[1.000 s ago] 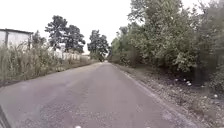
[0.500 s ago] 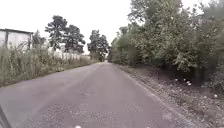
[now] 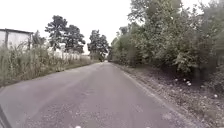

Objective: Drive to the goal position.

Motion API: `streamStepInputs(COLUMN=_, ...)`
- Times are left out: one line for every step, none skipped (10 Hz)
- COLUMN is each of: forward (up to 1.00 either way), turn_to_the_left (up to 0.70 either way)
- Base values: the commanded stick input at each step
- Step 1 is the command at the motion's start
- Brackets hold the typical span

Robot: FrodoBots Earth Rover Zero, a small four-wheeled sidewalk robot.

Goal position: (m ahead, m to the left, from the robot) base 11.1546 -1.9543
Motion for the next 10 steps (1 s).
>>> streamStepInputs(forward=0.69, turn_to_the_left=0.0)
streamStepInputs(forward=1.0, turn_to_the_left=0.0)
streamStepInputs(forward=1.0, turn_to_the_left=0.0)
streamStepInputs(forward=1.0, turn_to_the_left=0.0)
streamStepInputs(forward=1.0, turn_to_the_left=0.0)
streamStepInputs(forward=1.0, turn_to_the_left=0.0)
streamStepInputs(forward=1.0, turn_to_the_left=0.0)
streamStepInputs(forward=1.0, turn_to_the_left=0.0)
streamStepInputs(forward=0.75, turn_to_the_left=0.0)
streamStepInputs(forward=0.44, turn_to_the_left=0.0)
